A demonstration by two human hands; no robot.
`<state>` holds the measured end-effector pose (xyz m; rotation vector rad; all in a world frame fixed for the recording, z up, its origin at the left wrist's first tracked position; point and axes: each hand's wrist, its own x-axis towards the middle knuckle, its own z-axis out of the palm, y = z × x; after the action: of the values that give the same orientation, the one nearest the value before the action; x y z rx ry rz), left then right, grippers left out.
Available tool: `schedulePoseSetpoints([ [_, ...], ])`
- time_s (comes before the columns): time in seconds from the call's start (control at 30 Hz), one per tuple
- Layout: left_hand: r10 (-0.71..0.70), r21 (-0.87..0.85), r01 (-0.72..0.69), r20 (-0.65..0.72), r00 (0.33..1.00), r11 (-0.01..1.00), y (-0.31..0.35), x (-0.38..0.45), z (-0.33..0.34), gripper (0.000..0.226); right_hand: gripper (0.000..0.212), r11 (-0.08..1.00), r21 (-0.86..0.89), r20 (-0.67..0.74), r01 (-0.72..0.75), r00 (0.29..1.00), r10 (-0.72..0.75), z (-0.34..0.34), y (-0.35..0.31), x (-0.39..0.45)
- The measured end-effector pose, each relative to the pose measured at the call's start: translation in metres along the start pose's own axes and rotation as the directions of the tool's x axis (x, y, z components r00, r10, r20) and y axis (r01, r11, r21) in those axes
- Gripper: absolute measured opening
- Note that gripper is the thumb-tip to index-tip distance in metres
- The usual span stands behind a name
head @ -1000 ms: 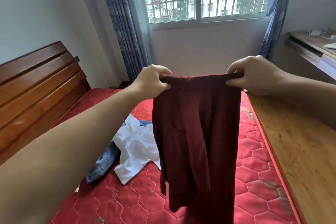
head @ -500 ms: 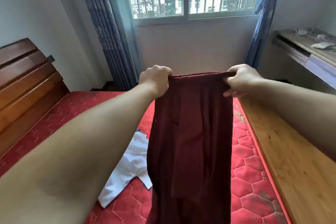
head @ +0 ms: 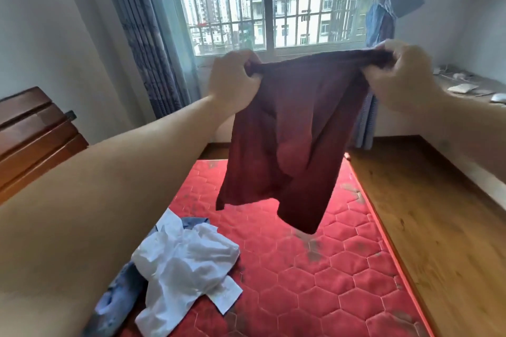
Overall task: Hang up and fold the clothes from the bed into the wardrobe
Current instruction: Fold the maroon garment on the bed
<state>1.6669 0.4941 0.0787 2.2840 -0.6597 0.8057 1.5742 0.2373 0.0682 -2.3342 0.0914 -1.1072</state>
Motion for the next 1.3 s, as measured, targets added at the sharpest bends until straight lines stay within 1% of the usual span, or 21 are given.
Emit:
schedulePoseSetpoints([
  [0.13, 0.096, -0.042, -0.093, 0.073, 0.993, 0.995, -0.024, -0.072, 0.025, 0.017, 0.011, 0.994, -0.059, 0.157, 0.088, 0.985, -0.078, -0.003, 0.014, -0.077],
  [0.23, 0.112, -0.032, -0.107, 0.248, 0.962, 0.994, -0.051, -0.156, 0.060, 0.020, 0.011, 0.990, -0.099, 0.344, 0.104, 0.937, -0.064, 0.016, 0.045, -0.157],
  [0.3, 0.089, -0.020, -0.088, 0.390, 0.917, 0.996, -0.068, -0.221, 0.086, 0.018, 0.006, 0.986, -0.139, 0.497, 0.087, 0.868, -0.007, 0.038, 0.071, -0.219],
  [0.33, 0.065, -0.021, -0.062, 0.464, 0.883, 0.998, -0.075, -0.254, 0.099, 0.017, 0.007, 0.988, -0.145, 0.551, 0.060, 0.834, 0.030, 0.049, 0.085, -0.252],
  [0.4, -0.029, 0.007, 0.031, 0.596, 0.803, 1.000, -0.087, -0.318, 0.122, 0.016, 0.011, 0.987, -0.160, 0.630, -0.031, 0.767, 0.126, 0.071, 0.109, -0.320],
  [0.47, -0.135, 0.094, 0.096, 0.715, 0.686, 0.991, -0.096, -0.381, 0.146, 0.018, 0.011, 0.971, -0.204, 0.696, -0.127, 0.679, 0.235, 0.092, 0.129, -0.388],
  [0.53, -0.199, 0.170, 0.104, 0.793, 0.576, 0.980, -0.105, -0.444, 0.171, 0.021, 0.009, 0.949, -0.275, 0.757, -0.156, 0.574, 0.313, 0.109, 0.147, -0.451],
  [0.6, -0.241, 0.231, 0.079, 0.856, 0.457, 0.970, -0.114, -0.505, 0.192, 0.021, 0.009, 0.936, -0.329, 0.804, -0.128, 0.482, 0.348, 0.121, 0.161, -0.514],
  [0.67, -0.248, 0.252, 0.039, 0.897, 0.365, 0.967, -0.121, -0.561, 0.208, 0.021, 0.012, 0.923, -0.370, 0.840, -0.105, 0.386, 0.381, 0.129, 0.170, -0.571],
  [0.77, -0.223, 0.251, -0.092, 0.945, 0.238, 0.964, -0.125, -0.635, 0.222, 0.019, 0.016, 0.901, -0.431, 0.861, -0.052, 0.274, 0.428, 0.132, 0.179, -0.644],
  [0.87, -0.206, 0.232, -0.176, 0.967, 0.152, 0.957, -0.124, -0.689, 0.228, 0.010, 0.016, 0.897, -0.442, 0.882, 0.002, 0.181, 0.435, 0.128, 0.181, -0.695],
  [0.97, -0.216, 0.235, -0.219, 0.970, 0.107, 0.947, -0.119, -0.719, 0.231, 0.018, 0.017, 0.898, -0.439, 0.898, 0.045, 0.059, 0.436, 0.122, 0.178, -0.724],
  [1.03, -0.209, 0.227, -0.243, 0.973, 0.100, 0.943, -0.116, -0.729, 0.231, 0.023, 0.018, 0.898, -0.437, 0.899, 0.045, 0.008, 0.437, 0.120, 0.177, -0.733],
  [1.1, -0.186, 0.205, -0.277, 0.978, 0.096, 0.939, -0.114, -0.732, 0.231, 0.026, 0.018, 0.900, -0.428, 0.901, 0.079, -0.046, 0.432, 0.119, 0.174, -0.734],
  [1.17, -0.156, 0.173, -0.318, 0.985, 0.078, 0.932, -0.113, -0.732, 0.231, 0.025, 0.018, 0.906, -0.404, 0.906, 0.126, -0.078, 0.415, 0.120, 0.172, -0.736],
  [1.27, -0.092, 0.095, -0.387, 0.995, 0.027, 0.917, -0.110, -0.730, 0.233, 0.025, 0.019, 0.934, -0.302, 0.950, 0.190, -0.023, 0.312, 0.120, 0.172, -0.739],
  [1.3, -0.059, 0.058, -0.406, 0.998, 0.010, 0.912, -0.109, -0.728, 0.234, 0.025, 0.024, 0.944, -0.257, 0.960, 0.209, -0.054, 0.274, 0.120, 0.171, -0.738],
])
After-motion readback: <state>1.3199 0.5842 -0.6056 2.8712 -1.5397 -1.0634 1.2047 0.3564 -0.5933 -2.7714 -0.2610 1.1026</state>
